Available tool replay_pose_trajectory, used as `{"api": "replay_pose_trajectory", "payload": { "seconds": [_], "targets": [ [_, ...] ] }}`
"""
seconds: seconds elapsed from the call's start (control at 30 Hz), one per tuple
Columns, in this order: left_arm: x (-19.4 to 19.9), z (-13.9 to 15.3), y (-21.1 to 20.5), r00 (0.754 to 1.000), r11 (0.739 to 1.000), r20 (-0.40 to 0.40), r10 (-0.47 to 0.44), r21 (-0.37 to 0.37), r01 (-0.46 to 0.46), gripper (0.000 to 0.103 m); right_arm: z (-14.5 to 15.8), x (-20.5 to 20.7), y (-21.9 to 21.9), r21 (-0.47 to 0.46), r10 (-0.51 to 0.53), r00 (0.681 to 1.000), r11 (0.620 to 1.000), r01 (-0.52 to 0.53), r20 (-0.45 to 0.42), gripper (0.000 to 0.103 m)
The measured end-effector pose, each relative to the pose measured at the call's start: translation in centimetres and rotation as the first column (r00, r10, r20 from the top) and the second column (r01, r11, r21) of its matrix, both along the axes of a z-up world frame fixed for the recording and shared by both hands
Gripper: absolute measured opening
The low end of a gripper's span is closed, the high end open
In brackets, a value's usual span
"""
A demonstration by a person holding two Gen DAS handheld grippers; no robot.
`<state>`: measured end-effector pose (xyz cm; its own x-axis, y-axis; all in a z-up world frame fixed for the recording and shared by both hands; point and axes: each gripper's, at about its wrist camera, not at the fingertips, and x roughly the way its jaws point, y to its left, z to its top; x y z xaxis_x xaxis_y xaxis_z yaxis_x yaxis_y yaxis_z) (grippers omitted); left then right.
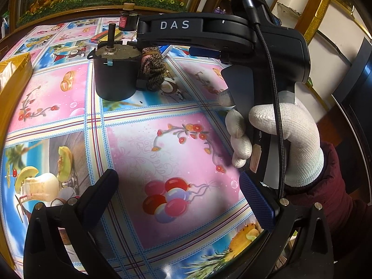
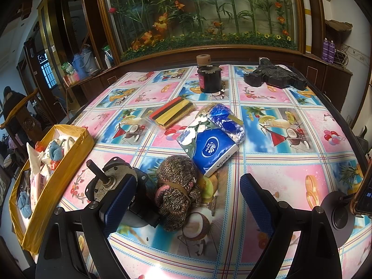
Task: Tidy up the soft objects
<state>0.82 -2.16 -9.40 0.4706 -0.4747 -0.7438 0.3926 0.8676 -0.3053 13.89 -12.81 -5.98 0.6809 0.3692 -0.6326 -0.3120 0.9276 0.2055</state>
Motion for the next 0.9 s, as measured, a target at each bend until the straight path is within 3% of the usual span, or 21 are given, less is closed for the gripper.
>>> {"api": "replay_pose_trajectory", "payload": {
  "seconds": [0.9],
  "targets": [
    [-0.38, 0.13, 0.03, 1.0, 1.0, 0.001, -0.009, 0.017, 0.009, 0.103, -0.06, -0.06, 0.21, -0.006, 0.001, 1.0, 1.0, -0.001, 0.001, 0.092]
  ]
}}
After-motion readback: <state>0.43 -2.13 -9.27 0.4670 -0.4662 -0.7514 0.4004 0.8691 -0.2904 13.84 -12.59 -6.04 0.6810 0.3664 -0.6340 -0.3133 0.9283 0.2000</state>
